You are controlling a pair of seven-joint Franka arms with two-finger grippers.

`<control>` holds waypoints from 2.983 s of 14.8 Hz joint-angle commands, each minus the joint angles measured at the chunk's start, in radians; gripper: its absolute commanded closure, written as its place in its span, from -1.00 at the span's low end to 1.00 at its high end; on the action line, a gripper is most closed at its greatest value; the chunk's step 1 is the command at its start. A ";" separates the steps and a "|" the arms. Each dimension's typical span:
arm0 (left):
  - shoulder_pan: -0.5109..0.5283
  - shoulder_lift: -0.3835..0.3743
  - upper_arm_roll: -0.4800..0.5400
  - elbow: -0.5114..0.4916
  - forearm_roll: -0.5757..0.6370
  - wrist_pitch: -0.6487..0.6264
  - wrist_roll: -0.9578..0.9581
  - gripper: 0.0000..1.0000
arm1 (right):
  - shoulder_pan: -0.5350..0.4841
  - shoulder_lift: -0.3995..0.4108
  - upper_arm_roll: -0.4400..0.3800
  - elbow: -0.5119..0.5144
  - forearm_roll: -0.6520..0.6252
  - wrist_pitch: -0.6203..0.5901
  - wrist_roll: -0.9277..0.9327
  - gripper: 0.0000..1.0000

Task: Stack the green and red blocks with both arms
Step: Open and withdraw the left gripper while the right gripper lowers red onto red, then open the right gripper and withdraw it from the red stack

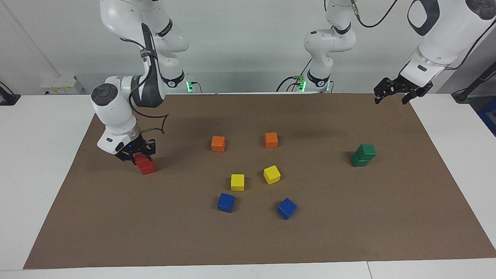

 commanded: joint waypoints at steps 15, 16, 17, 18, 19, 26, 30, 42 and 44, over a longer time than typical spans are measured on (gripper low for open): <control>-0.005 -0.047 0.022 -0.038 -0.011 0.029 -0.005 -1.00 | -0.004 -0.005 0.008 -0.014 0.011 0.027 0.034 -0.47; -0.005 -0.047 0.022 -0.038 -0.011 0.029 -0.005 -1.00 | -0.004 -0.005 0.008 -0.016 0.011 0.027 0.042 -0.80; -0.005 -0.047 0.020 -0.038 -0.011 0.029 -0.005 -1.00 | -0.004 -0.005 0.008 -0.014 0.011 0.027 0.042 -1.00; -0.005 -0.047 0.020 -0.038 -0.011 0.029 -0.005 -1.00 | -0.005 -0.005 0.008 -0.013 0.011 0.026 0.042 -1.00; -0.005 -0.047 0.020 -0.038 -0.011 0.029 -0.005 -1.00 | -0.005 -0.003 0.008 -0.011 0.011 0.026 0.044 -1.00; -0.007 -0.047 0.020 -0.038 -0.011 0.029 -0.005 -1.00 | 0.004 -0.055 0.027 0.151 0.014 -0.152 0.142 -1.00; -0.005 -0.047 0.022 -0.038 -0.011 0.029 -0.005 -1.00 | 0.013 -0.121 0.043 0.314 0.014 -0.330 0.154 -1.00; -0.005 -0.047 0.022 -0.038 -0.011 0.029 -0.005 -1.00 | 0.002 -0.164 0.037 0.382 0.075 -0.441 0.175 -1.00; -0.005 -0.047 0.022 -0.038 -0.011 0.029 -0.005 -1.00 | -0.001 -0.167 0.034 0.435 0.080 -0.537 0.192 -1.00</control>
